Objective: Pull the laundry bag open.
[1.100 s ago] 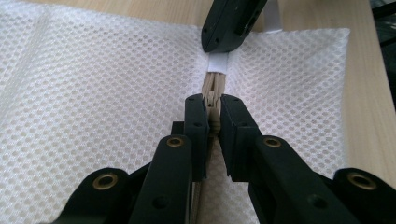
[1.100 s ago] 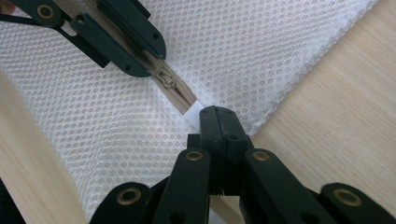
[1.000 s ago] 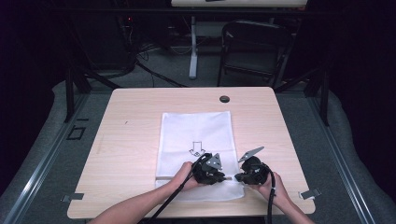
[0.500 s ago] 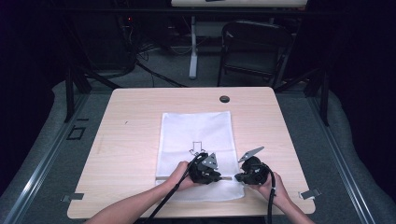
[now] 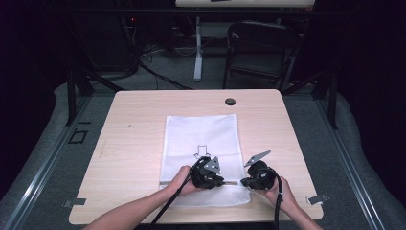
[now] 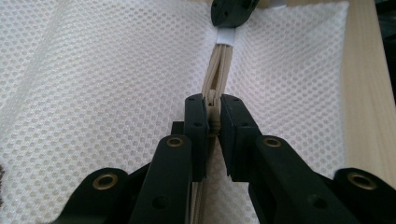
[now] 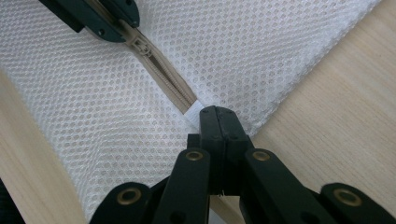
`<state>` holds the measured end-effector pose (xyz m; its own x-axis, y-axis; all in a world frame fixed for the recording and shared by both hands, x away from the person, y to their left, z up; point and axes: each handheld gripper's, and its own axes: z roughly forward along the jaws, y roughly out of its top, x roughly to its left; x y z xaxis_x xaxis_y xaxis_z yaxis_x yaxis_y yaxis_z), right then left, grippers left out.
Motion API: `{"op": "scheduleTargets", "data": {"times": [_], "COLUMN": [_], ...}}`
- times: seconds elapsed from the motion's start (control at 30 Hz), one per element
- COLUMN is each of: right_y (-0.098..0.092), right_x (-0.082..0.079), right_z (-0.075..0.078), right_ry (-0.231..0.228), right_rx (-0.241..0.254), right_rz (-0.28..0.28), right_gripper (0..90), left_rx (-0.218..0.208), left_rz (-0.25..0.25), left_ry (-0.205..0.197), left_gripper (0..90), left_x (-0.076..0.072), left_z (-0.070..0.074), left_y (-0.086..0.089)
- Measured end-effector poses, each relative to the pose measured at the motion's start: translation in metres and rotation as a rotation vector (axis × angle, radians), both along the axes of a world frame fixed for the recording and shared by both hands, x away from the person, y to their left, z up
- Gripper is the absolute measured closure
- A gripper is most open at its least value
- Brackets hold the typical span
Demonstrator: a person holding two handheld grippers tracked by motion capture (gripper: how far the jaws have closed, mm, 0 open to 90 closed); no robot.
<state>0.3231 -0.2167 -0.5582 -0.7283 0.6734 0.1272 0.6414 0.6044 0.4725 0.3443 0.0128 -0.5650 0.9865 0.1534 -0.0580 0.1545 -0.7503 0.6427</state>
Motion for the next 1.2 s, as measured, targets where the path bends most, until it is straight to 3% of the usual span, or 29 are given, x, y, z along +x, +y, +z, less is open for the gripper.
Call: {"op": "scheduleTargets", "data": {"times": [1.2], "right_y": [0.002], "right_x": [0.001], "right_z": [0.001], "right_ry": [0.005], "right_rx": [-0.012], "right_rz": [0.003], "right_gripper": [90.0], "left_rx": [-0.002], "left_rz": [0.032], "left_ry": [0.008], "left_gripper": [81.9], "left_x": [-0.006], "left_z": [0.006], "left_y": [0.038]}}
